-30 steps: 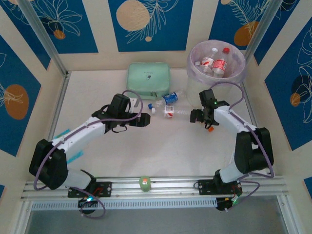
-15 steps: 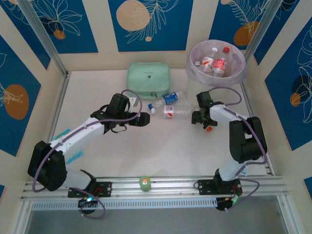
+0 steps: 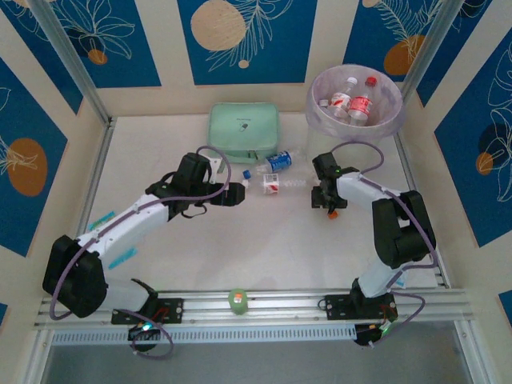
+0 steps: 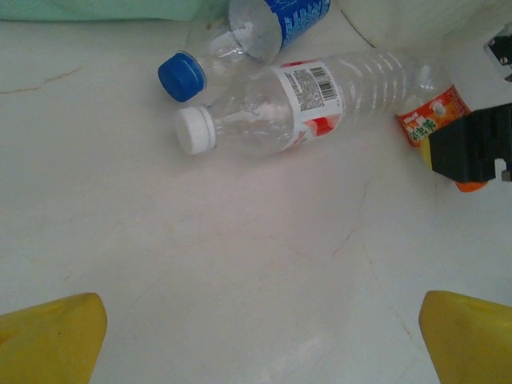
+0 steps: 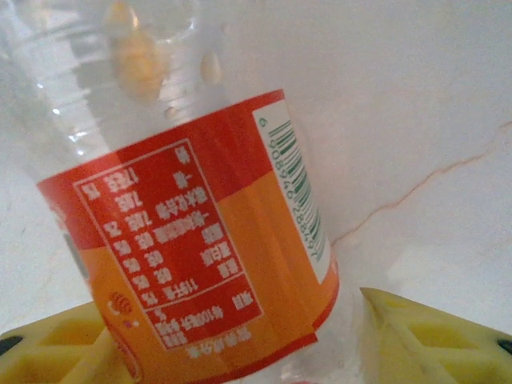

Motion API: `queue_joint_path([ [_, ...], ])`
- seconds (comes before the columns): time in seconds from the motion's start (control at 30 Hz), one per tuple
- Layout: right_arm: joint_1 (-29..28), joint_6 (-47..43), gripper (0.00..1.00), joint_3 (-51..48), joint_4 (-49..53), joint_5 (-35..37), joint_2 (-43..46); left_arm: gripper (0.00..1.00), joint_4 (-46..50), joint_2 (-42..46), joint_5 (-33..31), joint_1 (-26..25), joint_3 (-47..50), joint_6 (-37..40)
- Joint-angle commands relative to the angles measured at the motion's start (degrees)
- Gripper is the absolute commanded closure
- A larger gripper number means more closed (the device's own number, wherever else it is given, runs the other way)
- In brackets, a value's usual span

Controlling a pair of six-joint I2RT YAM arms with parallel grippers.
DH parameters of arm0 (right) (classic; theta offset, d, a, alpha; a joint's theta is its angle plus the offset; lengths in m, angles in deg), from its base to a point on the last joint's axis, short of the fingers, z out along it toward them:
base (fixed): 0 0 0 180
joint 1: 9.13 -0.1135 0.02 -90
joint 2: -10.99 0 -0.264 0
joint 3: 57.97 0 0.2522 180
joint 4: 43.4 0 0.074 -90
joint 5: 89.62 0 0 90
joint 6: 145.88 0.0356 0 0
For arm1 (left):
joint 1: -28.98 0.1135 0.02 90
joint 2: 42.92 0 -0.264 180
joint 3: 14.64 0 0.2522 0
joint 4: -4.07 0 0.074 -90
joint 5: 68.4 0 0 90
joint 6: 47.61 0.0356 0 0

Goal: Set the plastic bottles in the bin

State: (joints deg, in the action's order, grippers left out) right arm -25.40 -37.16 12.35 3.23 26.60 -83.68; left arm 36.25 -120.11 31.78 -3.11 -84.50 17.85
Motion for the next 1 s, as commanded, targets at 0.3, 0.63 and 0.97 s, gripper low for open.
queue_joint_path([
  [0.3, -4.65, 2.73, 0.54, 8.14, 21.0, -8.5, 15.88, 0.0, -0.57, -1.39, -0.93, 0.25, -1.04, 0.73],
  [0.63, -5.76, 4.05, 0.67, 28.23, 25.5, -18.64, 23.04, 0.0, -1.91, -4.19, -0.98, 0.24, -2.27, -0.27],
  [0.97, 10.94, 3.61, 0.83, 55.26, 24.63, -13.56, 10.24, 0.0, 0.59, -0.42, -2.92, 0.25, -0.3, 0.3],
])
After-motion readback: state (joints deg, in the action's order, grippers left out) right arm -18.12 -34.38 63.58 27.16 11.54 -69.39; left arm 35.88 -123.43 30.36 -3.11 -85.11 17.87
